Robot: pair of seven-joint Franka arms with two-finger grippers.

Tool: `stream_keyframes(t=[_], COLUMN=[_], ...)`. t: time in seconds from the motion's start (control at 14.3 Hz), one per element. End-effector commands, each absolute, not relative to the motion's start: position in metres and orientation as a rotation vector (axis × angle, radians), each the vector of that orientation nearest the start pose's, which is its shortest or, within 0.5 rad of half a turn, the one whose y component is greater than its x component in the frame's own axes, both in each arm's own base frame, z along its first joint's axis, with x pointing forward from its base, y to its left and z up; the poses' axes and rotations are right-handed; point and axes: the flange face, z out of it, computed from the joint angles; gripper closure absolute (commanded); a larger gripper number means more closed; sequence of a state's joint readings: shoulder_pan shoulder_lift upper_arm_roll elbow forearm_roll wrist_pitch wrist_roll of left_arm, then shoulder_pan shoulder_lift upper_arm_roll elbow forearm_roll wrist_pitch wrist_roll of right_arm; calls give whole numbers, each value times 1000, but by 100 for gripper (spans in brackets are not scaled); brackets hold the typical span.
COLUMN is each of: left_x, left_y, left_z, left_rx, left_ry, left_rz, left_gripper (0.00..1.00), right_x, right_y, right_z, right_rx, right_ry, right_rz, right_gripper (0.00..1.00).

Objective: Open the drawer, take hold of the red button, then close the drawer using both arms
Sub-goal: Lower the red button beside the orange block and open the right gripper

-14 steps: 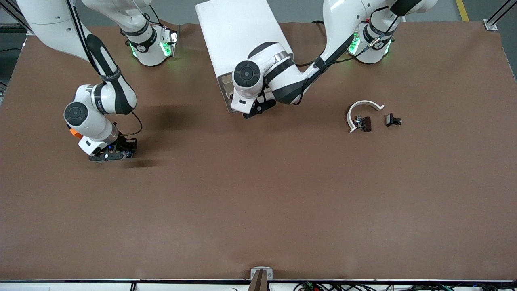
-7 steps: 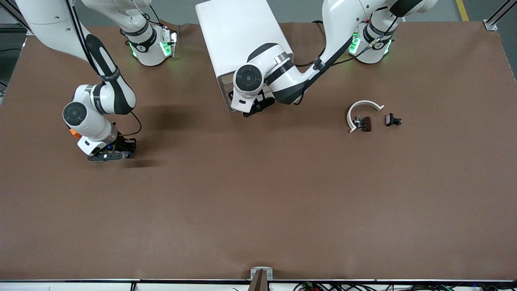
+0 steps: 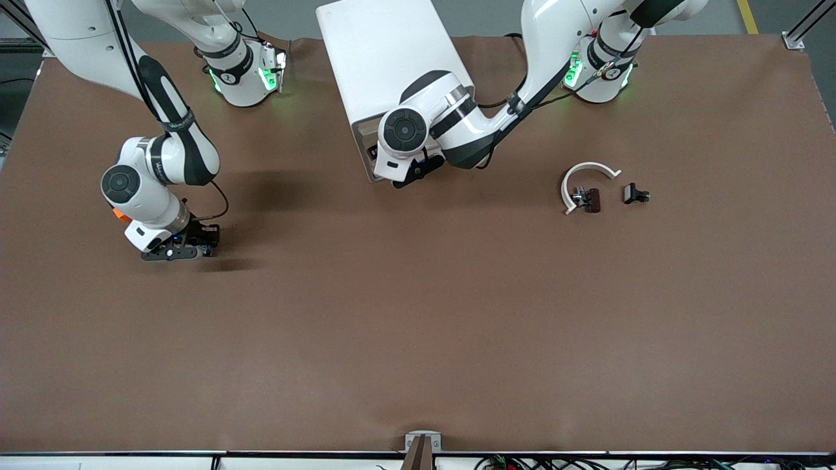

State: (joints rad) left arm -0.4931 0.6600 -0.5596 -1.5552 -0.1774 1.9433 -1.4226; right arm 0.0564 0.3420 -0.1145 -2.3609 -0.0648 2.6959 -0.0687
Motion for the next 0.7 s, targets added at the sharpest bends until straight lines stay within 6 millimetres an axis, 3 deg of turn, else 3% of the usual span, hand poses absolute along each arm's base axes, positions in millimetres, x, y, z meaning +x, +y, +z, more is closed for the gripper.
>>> stream_keyframes(t=[0.0,0.28,0.42,0.63], left_x=[383,433,460,495], left_y=[-564,-541,-520,-486], left_z=[308,318,319,323], left_rx=[-2922,-2951,-2957,-2980], left_ry=[-811,-915,-959,-949], left_rz=[832,756,722,568], left_gripper=[0,0,0,0], right_x=[513,522,531,561], right_y=[-34,-34,-35,-39], right_z=[185,201,228,292], right_rx=[-3214,-3215,-3216,-3212], right_ry=[-131,-124,-110,-65], right_rz=[4,-25,4,181], right_gripper=[0,0,0,0])
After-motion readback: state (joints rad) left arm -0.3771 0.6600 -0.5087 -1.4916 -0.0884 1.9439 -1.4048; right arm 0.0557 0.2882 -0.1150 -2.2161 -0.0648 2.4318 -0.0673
